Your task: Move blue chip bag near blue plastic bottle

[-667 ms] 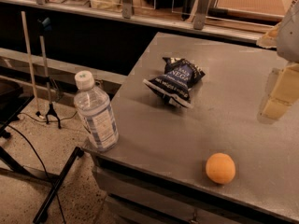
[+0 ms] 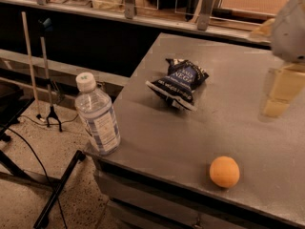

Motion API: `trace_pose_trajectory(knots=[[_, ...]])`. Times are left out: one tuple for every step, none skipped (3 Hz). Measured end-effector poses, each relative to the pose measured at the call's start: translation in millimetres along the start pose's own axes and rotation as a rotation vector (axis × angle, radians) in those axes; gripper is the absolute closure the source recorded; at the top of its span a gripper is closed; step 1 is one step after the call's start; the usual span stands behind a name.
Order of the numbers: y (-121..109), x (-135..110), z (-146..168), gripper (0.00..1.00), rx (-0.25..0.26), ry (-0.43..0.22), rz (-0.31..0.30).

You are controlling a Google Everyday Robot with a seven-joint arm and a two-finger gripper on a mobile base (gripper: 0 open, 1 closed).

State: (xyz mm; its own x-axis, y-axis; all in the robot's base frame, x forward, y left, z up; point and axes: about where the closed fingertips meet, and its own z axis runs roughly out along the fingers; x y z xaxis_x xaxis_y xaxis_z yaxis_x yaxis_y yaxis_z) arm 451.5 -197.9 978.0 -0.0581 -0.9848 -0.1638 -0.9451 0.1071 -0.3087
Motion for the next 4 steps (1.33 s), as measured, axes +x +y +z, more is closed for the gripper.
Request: trace_pose_trajectory(knots=[[-20, -26, 15, 0.00, 0.026, 0.030, -0.262], [-22, -29, 15, 0.00, 0.031, 0.035, -0.343], [-23, -31, 14, 0.00, 0.041, 0.031, -0.356], [-31, -40, 19, 0.00, 0.041, 0.047, -0.463]])
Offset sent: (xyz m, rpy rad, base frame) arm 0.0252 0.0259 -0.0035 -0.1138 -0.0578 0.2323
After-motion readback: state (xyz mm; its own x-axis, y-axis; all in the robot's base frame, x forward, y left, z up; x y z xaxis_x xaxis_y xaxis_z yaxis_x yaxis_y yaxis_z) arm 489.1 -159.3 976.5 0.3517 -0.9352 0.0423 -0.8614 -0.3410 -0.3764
